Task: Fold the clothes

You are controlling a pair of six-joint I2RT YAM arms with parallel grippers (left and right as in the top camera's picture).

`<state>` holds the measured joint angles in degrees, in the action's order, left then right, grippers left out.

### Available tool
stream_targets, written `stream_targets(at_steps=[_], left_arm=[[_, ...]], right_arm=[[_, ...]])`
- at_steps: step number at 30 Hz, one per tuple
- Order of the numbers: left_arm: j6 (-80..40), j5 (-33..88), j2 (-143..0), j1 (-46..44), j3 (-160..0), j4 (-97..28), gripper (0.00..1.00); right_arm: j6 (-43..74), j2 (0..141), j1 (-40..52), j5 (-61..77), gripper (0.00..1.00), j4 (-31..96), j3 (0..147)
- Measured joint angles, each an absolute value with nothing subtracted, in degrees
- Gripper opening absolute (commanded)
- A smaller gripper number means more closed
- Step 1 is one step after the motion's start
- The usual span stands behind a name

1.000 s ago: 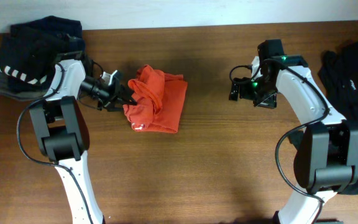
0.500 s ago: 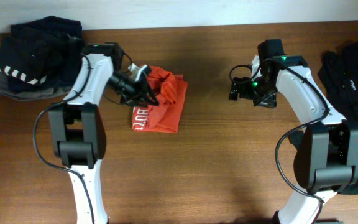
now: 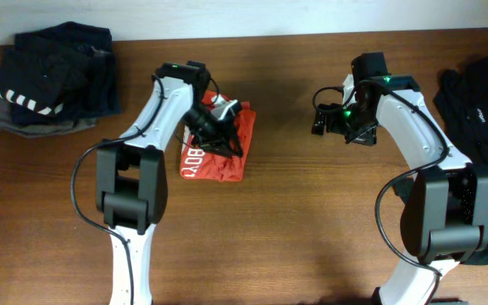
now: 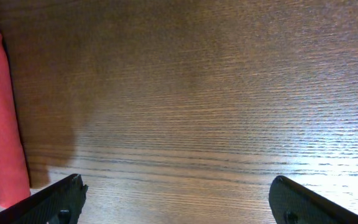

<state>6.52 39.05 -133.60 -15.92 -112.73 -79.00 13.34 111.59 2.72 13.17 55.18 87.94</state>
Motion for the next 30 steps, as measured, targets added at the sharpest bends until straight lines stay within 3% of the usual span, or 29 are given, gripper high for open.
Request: stream_targets(at_steps=[7, 10, 11, 20, 30], left_arm=[[6.7, 34.6, -132.4, -16.4, -113.9, -78.2, 0.49], [7.0, 32.9, -130.8, -16.4, -116.3, -78.1, 0.95], [6.7, 32.5, -130.1, -16.4, -117.1, -78.1, 0.99], [4.4, 29.2, -124.9, -16.3, -121.4, -75.2, 0.99], [-14.7, 23.9, -125.0, -6.1, -121.5, -68.7, 0.99]], right_arm=[[13.4, 111.6, 2.7, 13.2, 0.99, 55.2, 87.9], [13.3, 111.6, 2.7, 13.2, 0.99, 55.2, 87.9], [13.4, 111.6, 2.7, 13.2, 0.99, 55.2, 87.9], [13.3, 111.6, 2.7, 13.2, 0.99, 55.1, 87.9], [13.3, 111.6, 2.7, 13.2, 0.99, 55.3, 87.9]])
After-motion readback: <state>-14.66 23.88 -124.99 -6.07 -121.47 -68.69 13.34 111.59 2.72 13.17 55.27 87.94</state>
